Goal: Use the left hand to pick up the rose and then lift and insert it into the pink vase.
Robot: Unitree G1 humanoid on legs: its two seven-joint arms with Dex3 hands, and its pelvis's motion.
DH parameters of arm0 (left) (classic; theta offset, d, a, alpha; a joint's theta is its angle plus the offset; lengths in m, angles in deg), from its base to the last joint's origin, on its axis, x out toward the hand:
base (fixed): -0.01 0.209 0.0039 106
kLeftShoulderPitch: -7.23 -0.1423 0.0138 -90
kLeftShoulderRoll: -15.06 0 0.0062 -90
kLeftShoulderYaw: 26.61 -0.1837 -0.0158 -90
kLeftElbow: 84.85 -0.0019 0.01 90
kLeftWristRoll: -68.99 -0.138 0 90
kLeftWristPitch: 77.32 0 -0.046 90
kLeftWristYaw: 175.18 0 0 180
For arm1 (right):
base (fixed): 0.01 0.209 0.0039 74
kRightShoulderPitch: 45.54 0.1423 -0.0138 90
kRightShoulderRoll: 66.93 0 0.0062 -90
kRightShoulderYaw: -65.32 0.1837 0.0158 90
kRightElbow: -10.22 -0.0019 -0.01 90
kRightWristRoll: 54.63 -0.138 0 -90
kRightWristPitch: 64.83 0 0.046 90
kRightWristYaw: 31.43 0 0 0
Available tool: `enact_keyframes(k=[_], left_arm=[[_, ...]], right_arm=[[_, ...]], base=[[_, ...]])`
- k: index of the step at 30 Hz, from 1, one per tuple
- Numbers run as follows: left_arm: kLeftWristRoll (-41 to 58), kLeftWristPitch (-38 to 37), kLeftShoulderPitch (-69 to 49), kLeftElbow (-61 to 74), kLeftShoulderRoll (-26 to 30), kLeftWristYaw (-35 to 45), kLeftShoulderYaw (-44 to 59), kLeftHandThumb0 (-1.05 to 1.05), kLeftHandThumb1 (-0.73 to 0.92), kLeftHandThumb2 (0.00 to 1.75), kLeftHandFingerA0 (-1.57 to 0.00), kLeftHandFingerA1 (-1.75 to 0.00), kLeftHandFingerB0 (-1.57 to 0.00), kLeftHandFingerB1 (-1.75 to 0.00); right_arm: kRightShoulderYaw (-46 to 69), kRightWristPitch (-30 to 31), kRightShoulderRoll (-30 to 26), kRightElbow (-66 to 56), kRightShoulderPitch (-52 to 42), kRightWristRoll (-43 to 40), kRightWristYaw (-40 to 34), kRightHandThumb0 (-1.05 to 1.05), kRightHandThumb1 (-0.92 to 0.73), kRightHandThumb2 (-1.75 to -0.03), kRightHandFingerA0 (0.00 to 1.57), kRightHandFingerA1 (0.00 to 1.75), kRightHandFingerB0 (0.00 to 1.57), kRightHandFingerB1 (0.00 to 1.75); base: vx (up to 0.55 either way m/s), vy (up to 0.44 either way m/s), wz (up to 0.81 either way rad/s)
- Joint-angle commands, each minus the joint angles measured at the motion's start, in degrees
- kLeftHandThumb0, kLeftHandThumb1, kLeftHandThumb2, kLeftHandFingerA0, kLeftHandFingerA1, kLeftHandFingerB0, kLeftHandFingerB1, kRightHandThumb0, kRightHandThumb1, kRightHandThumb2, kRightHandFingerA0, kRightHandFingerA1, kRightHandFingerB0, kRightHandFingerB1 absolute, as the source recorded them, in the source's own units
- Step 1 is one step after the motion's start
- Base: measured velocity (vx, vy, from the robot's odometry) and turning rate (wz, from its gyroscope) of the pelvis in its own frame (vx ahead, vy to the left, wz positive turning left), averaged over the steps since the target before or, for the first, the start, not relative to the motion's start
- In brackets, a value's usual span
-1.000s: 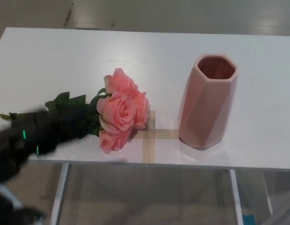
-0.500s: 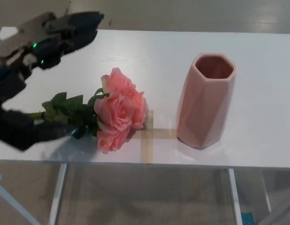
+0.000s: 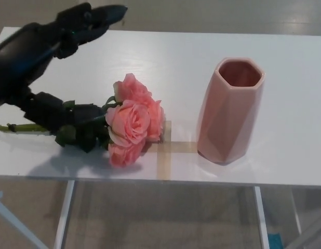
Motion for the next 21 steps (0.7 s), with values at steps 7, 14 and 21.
enact_keyframes(k=[7,14,21], left_arm=[[-28.33,2.49,5.68,-13.51,1.6,-10.27,-13.43,-0.63,0.37,0.8,0.0,-0.12,0.0,-0.23],[-31.04,2.34,6.73,-17.52,0.89,-11.56,-16.22,-0.62,0.36,0.79,0.0,-0.12,0.0,-0.24],[-31.84,2.21,7.92,-19.35,0.88,-11.25,-16.74,-0.61,0.37,0.79,0.0,-0.12,0.0,-0.23]], right_arm=[[-0.26,-0.16,-0.71,0.86,-0.46,-0.09,-0.29,-0.28,-0.5,-0.67,0.68,0.58,0.55,0.52],[-0.37,-0.12,-0.71,0.71,-0.55,-0.11,-0.34,-0.28,-0.5,-0.67,0.68,0.58,0.55,0.52],[-0.14,-0.29,-0.46,0.56,-0.54,-0.5,-0.19,-0.27,-0.5,-0.67,0.68,0.58,0.55,0.52]], base=[[0.0,0.0,0.0],[0.0,0.0,0.0],[0.0,0.0,0.0]])
